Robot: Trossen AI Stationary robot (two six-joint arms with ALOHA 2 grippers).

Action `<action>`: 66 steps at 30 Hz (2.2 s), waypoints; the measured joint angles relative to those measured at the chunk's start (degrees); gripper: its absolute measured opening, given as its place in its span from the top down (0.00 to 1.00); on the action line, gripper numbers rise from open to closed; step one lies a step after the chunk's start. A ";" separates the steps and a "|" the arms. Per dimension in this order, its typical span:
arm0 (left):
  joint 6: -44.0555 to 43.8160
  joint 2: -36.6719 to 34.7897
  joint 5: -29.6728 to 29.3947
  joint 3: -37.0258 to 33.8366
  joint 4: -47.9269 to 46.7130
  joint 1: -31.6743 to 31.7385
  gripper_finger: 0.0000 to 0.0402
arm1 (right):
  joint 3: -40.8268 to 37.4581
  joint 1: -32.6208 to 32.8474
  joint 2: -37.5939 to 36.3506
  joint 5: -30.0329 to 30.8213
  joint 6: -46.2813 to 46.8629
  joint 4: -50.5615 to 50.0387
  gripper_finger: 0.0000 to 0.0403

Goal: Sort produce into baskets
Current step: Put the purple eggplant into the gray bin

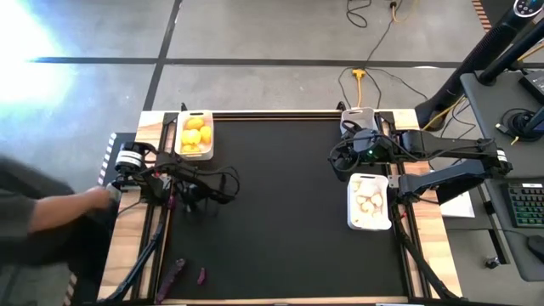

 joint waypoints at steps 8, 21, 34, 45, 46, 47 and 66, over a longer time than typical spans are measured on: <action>4.75 2.91 4.53 0.85 -0.77 0.21 0.20 | -0.02 0.00 0.00 0.30 -0.45 -0.03 0.42; 19.27 14.01 -0.21 -0.22 -1.65 -0.01 0.24 | -0.12 1.21 0.00 -0.22 1.83 -2.29 0.42; 16.80 12.49 5.62 -2.99 6.26 -1.01 0.40 | -0.24 6.14 0.00 -0.20 5.75 -9.53 0.42; 8.08 5.34 15.84 2.46 9.29 -9.42 0.70 | -0.34 6.12 0.00 0.32 5.48 -9.53 0.42; 6.70 4.74 15.76 3.68 9.44 -10.27 0.72 | -0.35 6.12 0.00 0.33 5.29 -9.53 0.42; 4.66 4.08 15.25 4.80 9.31 -11.09 0.73 | -0.35 6.12 0.00 0.34 5.24 -9.53 0.42; -9.06 3.50 16.96 -4.30 5.53 -16.87 0.37 | -0.35 6.14 0.00 0.32 6.22 -9.53 0.42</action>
